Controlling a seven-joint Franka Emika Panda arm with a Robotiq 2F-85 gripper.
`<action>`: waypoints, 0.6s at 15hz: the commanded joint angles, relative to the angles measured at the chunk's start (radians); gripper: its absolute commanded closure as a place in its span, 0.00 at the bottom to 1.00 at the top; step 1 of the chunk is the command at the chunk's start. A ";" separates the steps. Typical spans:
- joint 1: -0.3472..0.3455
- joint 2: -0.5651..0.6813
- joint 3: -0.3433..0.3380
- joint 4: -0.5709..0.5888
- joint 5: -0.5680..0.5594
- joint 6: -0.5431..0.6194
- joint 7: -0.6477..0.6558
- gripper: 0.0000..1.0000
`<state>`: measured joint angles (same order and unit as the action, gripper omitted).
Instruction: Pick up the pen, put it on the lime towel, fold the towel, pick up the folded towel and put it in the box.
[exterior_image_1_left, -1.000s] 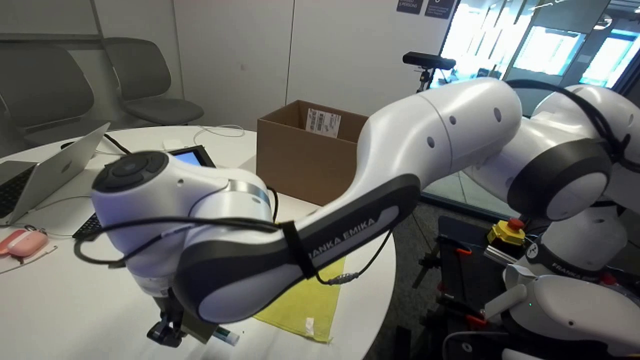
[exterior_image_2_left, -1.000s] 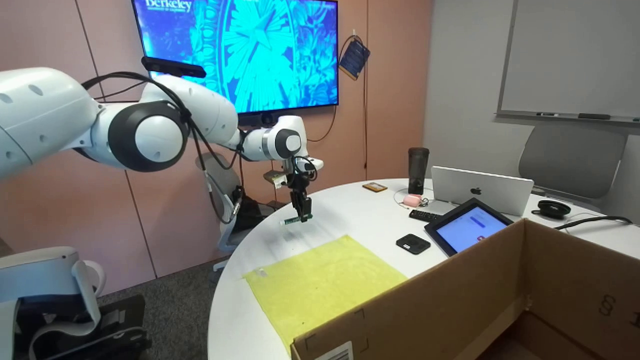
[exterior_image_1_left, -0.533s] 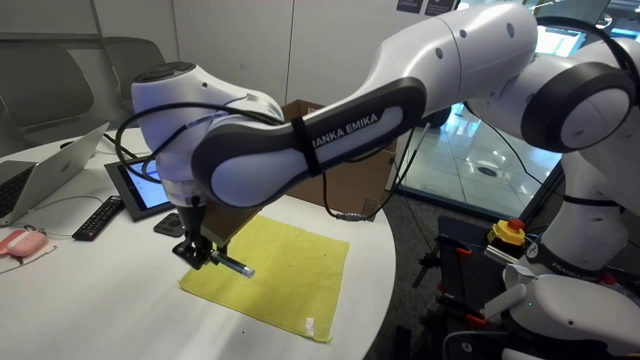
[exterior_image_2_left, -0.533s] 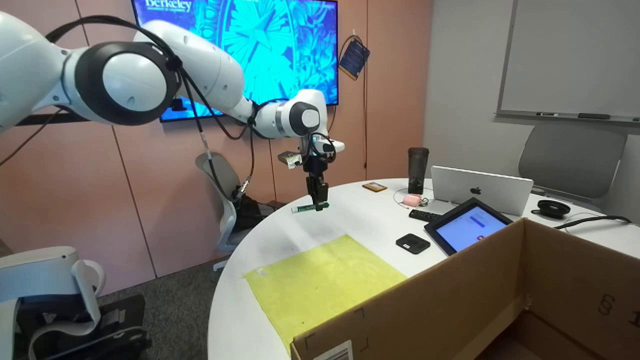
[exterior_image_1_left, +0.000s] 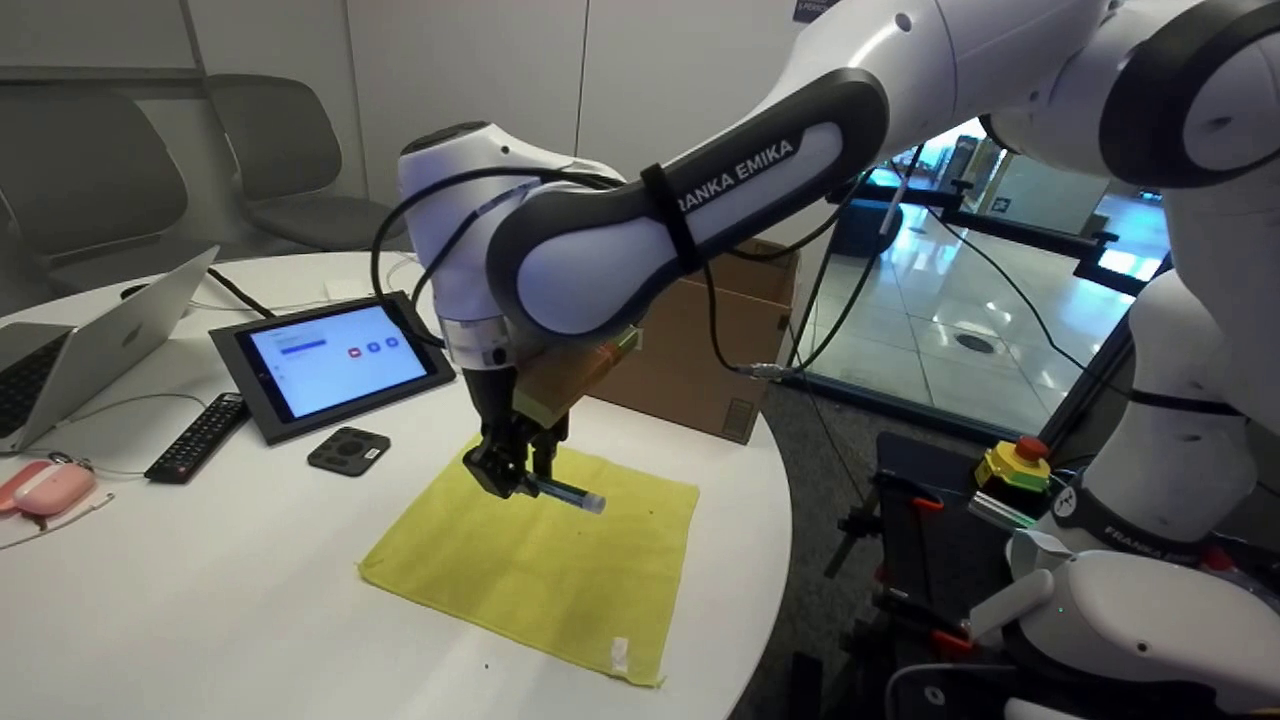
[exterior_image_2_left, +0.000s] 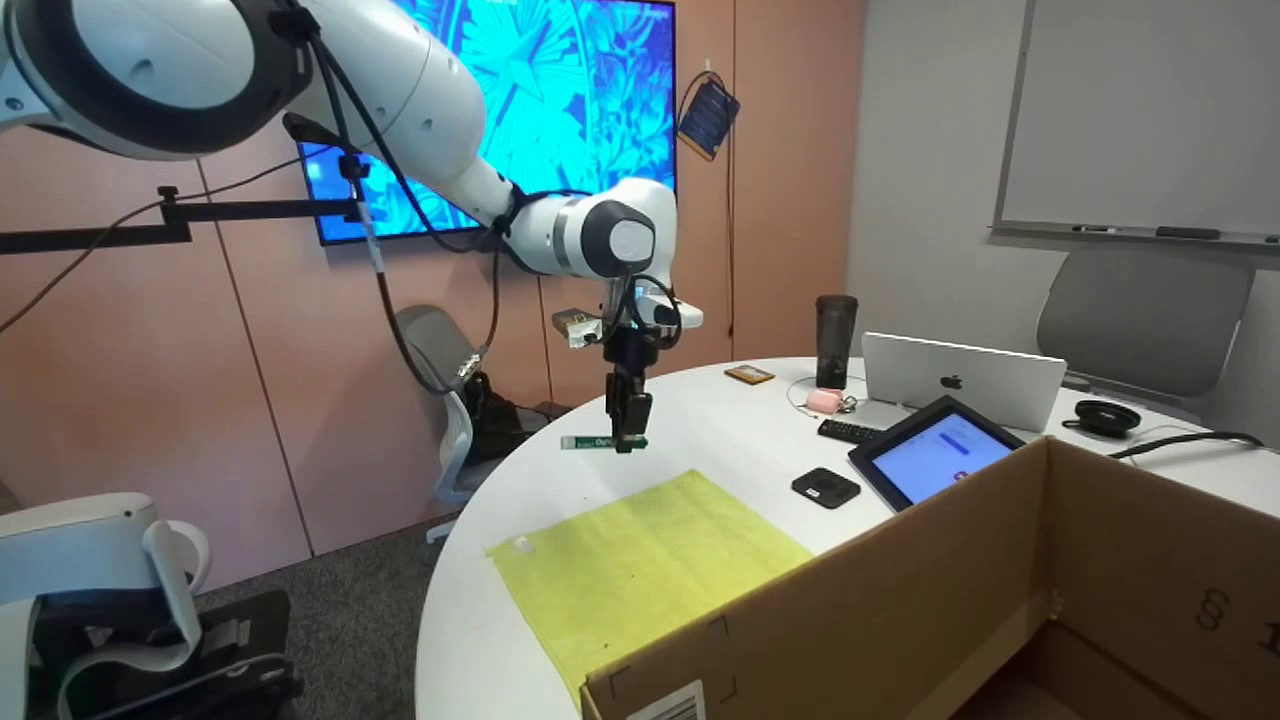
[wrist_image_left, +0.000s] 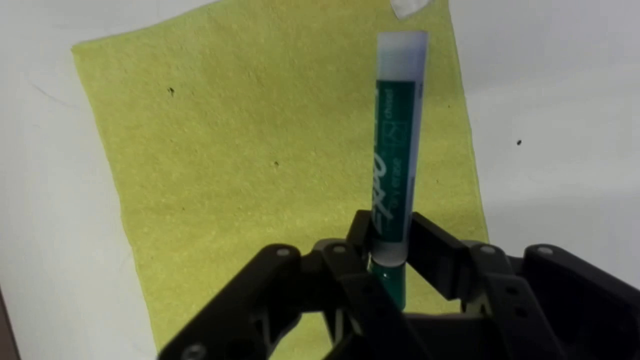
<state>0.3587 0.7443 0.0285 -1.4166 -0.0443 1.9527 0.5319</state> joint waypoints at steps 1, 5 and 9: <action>-0.032 -0.132 0.016 -0.242 0.027 0.101 -0.022 0.93; -0.011 -0.073 -0.021 -0.295 0.000 0.267 0.071 0.93; -0.003 0.017 -0.066 -0.291 -0.008 0.391 0.197 0.93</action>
<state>0.3473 0.7194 -0.0084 -1.7064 -0.0460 2.2659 0.6560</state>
